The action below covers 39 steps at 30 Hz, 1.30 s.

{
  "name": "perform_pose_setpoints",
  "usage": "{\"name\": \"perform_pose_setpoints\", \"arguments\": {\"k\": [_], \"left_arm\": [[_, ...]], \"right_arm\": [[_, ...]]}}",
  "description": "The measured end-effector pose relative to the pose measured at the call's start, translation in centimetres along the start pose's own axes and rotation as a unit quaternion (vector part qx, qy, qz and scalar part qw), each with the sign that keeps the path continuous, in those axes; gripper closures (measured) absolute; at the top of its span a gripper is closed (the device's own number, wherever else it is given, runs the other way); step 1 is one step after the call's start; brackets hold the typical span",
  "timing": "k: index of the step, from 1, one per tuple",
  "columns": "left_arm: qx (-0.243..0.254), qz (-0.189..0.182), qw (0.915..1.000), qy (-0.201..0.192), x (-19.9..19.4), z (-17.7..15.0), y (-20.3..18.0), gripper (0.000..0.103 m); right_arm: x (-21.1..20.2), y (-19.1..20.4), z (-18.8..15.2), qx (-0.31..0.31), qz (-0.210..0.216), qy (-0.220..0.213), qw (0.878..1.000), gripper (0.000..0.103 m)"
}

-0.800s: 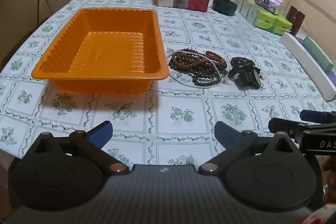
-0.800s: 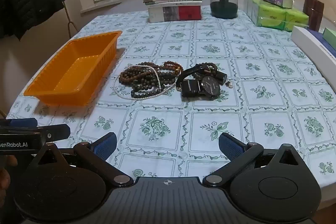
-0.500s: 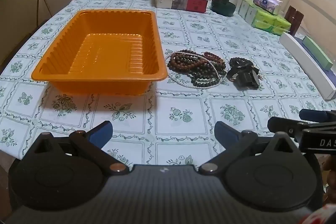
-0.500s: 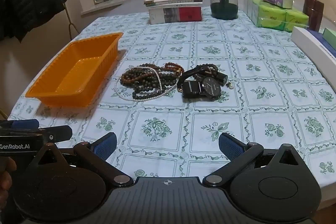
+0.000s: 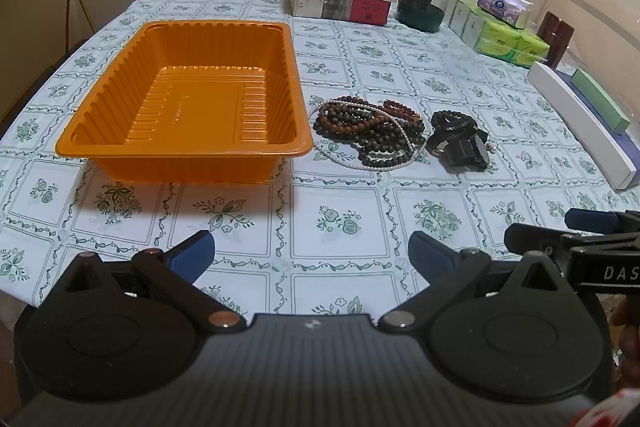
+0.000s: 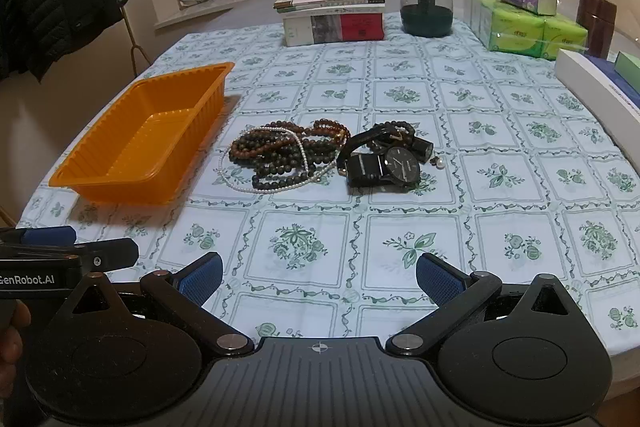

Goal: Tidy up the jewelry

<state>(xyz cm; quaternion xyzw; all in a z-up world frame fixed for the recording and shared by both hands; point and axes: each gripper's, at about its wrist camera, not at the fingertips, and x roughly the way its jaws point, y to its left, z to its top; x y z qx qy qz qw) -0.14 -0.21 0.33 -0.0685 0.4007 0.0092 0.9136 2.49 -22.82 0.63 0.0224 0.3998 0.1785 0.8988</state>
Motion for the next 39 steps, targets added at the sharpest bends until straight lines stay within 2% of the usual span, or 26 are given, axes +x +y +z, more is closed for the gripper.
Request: {"name": "perform_pose_setpoints", "arguments": {"k": [39], "left_arm": [[0.004,-0.014,0.9999,0.001,0.32,0.36,-0.30,0.001]], "right_arm": [[0.09,-0.34,0.32,0.001,-0.002,0.001,1.000,0.000]]}}
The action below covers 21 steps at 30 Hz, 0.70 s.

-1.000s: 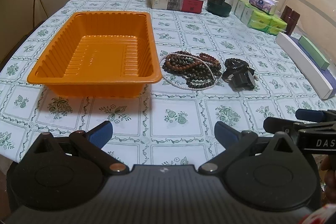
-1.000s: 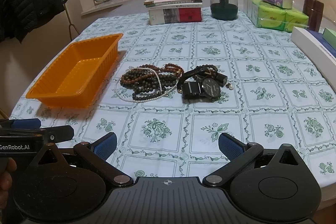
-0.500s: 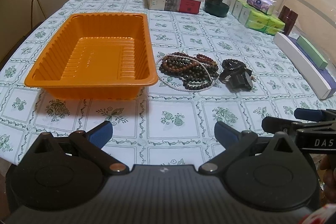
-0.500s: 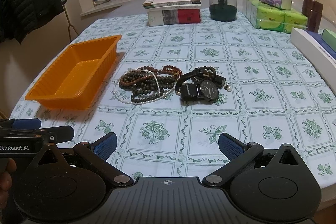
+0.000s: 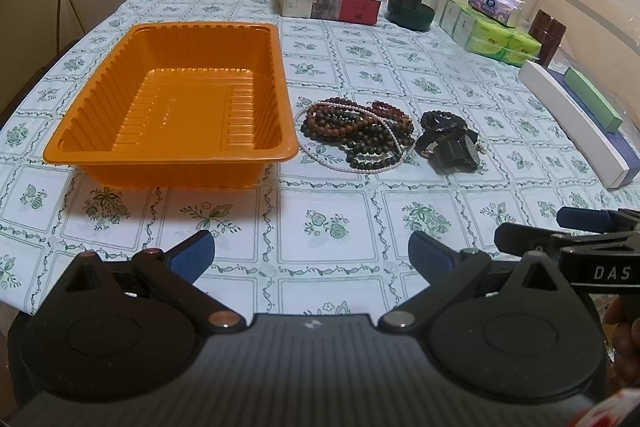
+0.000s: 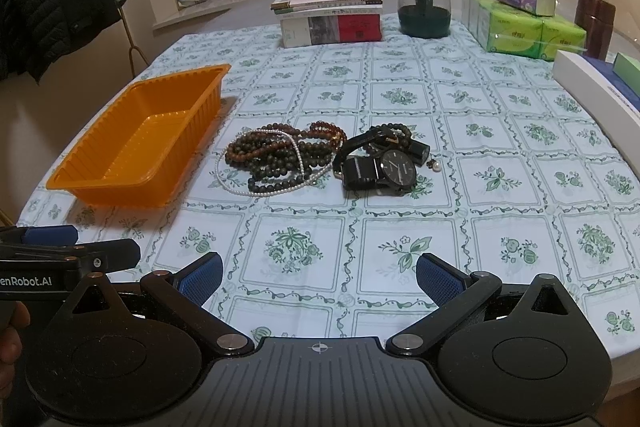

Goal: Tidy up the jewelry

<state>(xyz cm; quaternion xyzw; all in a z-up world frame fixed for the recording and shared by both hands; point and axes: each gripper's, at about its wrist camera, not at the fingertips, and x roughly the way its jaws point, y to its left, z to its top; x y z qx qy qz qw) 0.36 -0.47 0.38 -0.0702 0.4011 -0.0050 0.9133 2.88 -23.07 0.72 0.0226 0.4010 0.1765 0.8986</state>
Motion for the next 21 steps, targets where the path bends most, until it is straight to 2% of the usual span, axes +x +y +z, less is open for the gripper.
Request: {"name": "perform_pose_setpoints", "arguments": {"k": [21], "left_arm": [[-0.004,-0.001,1.0000,0.001,0.08,-0.31,0.22,0.001]], "right_arm": [[0.30,0.13,-0.42,0.000,-0.001,0.003,1.000,0.000]]}}
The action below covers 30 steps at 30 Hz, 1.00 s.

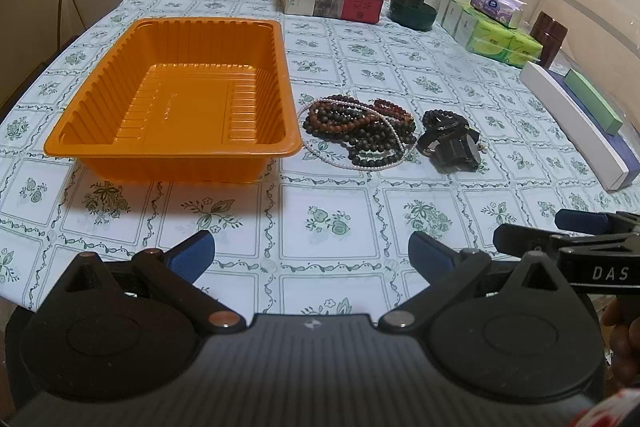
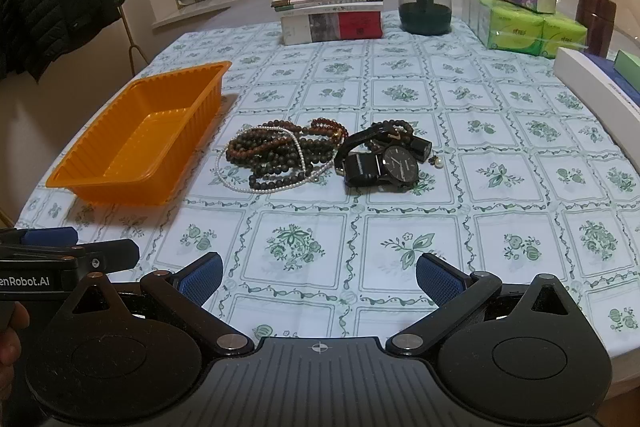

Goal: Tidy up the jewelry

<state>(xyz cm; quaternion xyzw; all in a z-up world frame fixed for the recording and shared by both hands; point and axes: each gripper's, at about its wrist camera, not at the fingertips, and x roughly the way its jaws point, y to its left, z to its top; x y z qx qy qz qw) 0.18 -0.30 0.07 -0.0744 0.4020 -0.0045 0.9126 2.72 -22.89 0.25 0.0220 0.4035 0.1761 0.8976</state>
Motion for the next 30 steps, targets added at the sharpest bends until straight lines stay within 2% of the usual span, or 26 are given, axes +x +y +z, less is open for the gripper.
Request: {"name": "perform_pose_setpoints", "arguments": {"k": [9,14,19,25,27,30], "left_arm": [[-0.003,-0.001,1.0000,-0.001,0.0,-0.2,0.2,0.001],[-0.026,-0.004,0.9996,-0.011,-0.6,0.2,1.9,0.002],[-0.057,0.011,0.9975,-0.040,-1.8,1.3,5.3,0.008],[-0.090,0.033,0.9914,-0.089,-2.9,3.0,11.3,0.013],[-0.099,0.044,0.9892,-0.098,-2.6,3.5,13.4,0.017],[-0.115,0.063,0.9855,-0.107,-1.7,4.0,16.2,0.030]], "right_arm": [[0.0,0.0,0.0,0.000,0.000,0.000,1.000,0.000],[0.0,-0.1,0.1,0.000,0.000,0.000,1.000,0.000],[0.6,0.6,0.0,-0.005,0.000,0.004,1.000,0.000],[0.9,1.0,0.5,0.001,-0.012,-0.007,1.000,0.001],[0.9,0.9,0.8,0.001,-0.017,-0.007,1.000,0.001],[1.3,0.9,1.0,0.001,-0.025,-0.003,1.000,0.001]]}}
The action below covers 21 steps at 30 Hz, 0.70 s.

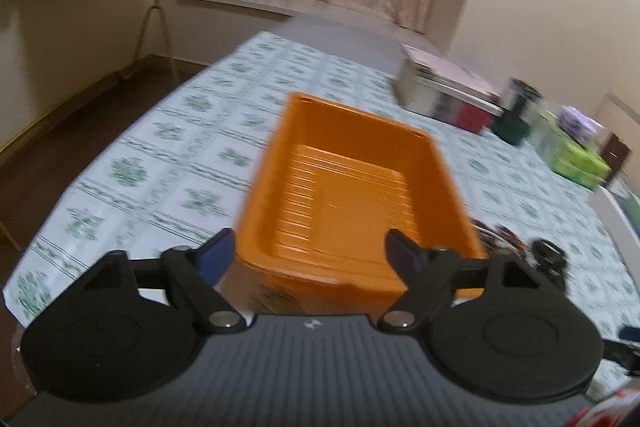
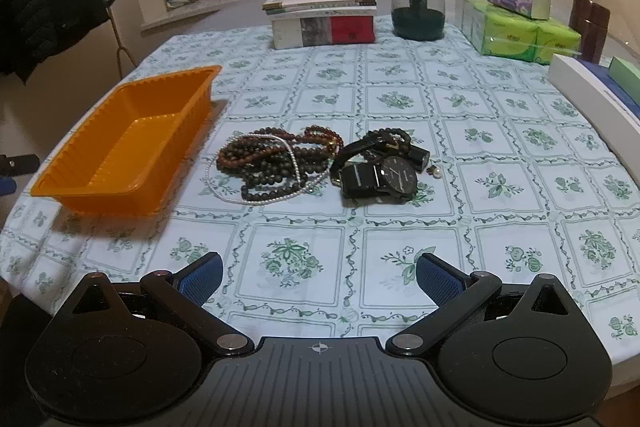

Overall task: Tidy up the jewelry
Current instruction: 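Grasp the orange tray rim with the left gripper and pull it closer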

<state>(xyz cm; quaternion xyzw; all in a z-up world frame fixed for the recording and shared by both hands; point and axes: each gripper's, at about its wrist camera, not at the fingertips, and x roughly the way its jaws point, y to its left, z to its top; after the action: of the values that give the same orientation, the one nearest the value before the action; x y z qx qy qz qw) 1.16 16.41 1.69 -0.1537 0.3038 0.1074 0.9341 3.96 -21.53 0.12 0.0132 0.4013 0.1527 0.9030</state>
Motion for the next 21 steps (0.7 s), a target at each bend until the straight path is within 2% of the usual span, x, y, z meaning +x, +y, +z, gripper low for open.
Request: {"name": "perform_pose_setpoints", "arguments": {"k": [2,4,6,8,10,14,20,21], "left_arm": [[-0.010,0.006,0.9999,-0.001,1.2,0.2,1.5,0.038],[-0.021,0.009,0.9997,0.001,2.4,0.1,2.7,0.041],[-0.034,0.006,0.9994,0.007,3.7,-0.3,3.7,0.052],[-0.058,-0.011,0.9980,0.022,4.8,-0.7,4.6,0.071],[-0.076,-0.033,0.9962,0.027,5.5,-0.9,5.1,0.073],[-0.087,-0.047,0.9946,0.032,6.5,-1.0,5.4,0.079],[-0.098,-0.051,0.9930,0.042,7.3,-0.9,5.5,0.094],[-0.096,-0.049,0.9932,0.042,7.2,-0.8,5.4,0.094]], "right_arm": [[0.3,0.1,0.2,-0.002,-0.006,0.004,1.000,0.001],[0.6,0.1,0.2,-0.005,-0.011,0.006,1.000,0.001],[0.8,0.3,0.4,-0.008,-0.014,0.008,1.000,0.001],[1.2,0.5,0.6,-0.009,-0.018,0.009,1.000,0.001],[1.5,0.7,0.8,-0.012,-0.020,0.011,1.000,0.001],[2.6,1.3,1.0,-0.017,-0.019,0.020,0.999,0.000],[3.8,2.0,1.2,-0.023,-0.011,0.029,0.999,0.001],[3.9,2.1,1.2,-0.025,-0.010,0.030,0.999,0.001]]}}
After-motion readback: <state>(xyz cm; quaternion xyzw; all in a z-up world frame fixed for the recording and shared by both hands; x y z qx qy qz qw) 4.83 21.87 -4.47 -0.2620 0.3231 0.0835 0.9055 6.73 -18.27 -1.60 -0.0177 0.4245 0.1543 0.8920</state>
